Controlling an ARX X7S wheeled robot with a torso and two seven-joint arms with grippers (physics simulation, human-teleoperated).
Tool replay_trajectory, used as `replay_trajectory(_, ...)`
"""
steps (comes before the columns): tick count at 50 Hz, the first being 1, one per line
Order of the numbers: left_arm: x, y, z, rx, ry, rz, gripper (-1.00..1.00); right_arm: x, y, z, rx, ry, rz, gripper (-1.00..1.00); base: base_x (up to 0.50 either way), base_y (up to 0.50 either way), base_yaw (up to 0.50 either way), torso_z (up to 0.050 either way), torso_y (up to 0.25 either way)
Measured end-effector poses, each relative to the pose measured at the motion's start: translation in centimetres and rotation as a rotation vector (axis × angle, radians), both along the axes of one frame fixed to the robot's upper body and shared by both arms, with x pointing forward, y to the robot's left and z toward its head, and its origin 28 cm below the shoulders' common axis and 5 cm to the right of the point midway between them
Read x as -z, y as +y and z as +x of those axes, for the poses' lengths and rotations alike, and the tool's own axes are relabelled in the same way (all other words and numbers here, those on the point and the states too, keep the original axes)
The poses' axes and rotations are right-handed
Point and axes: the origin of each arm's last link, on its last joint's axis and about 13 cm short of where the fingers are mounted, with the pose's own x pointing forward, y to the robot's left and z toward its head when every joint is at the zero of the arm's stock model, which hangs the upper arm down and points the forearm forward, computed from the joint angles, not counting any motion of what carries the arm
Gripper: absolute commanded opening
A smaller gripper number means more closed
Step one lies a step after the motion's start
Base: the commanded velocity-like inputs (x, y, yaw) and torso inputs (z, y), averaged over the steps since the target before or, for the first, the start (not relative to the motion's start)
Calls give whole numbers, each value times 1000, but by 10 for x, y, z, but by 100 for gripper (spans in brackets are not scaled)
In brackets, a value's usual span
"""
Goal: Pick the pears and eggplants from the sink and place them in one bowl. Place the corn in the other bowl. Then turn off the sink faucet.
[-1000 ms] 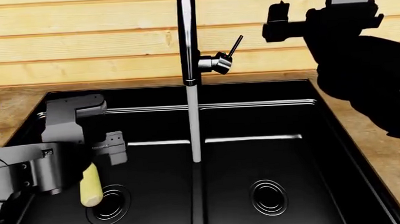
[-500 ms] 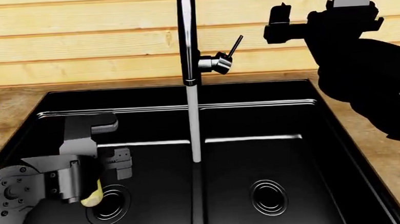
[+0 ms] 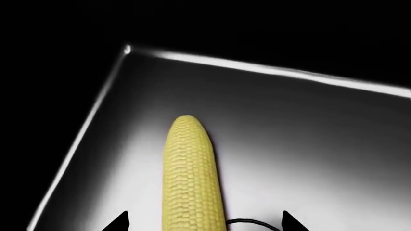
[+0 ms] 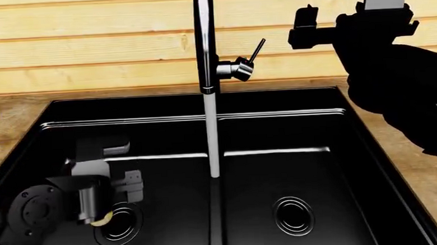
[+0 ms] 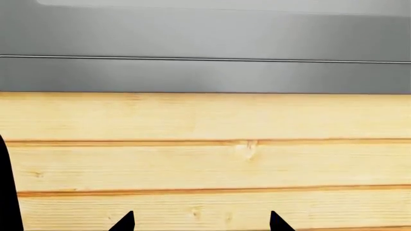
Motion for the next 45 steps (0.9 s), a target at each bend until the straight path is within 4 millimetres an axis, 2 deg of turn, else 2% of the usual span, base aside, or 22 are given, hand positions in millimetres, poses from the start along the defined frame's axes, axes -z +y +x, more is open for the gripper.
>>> replay_trajectory(23, 32, 4, 0, -26, 50, -13, 100, 1, 1, 1, -5, -1, 2, 100, 0, 0, 0, 0, 0)
replay_trajectory(38, 39, 4, 3, -42, 47, -21, 100, 3, 0, 0, -5, -1, 8, 100, 0, 0, 0, 0, 0)
replay_trajectory(39, 40, 4, 3, -42, 46, -21, -100, 3, 0, 0, -5, -2, 9, 100, 0, 0, 0, 0, 0)
replay_trajectory(45, 45, 7, 3, -52, 48, 9, -100, 3, 0, -1, -6, -3, 11, 100, 0, 0, 0, 0, 0)
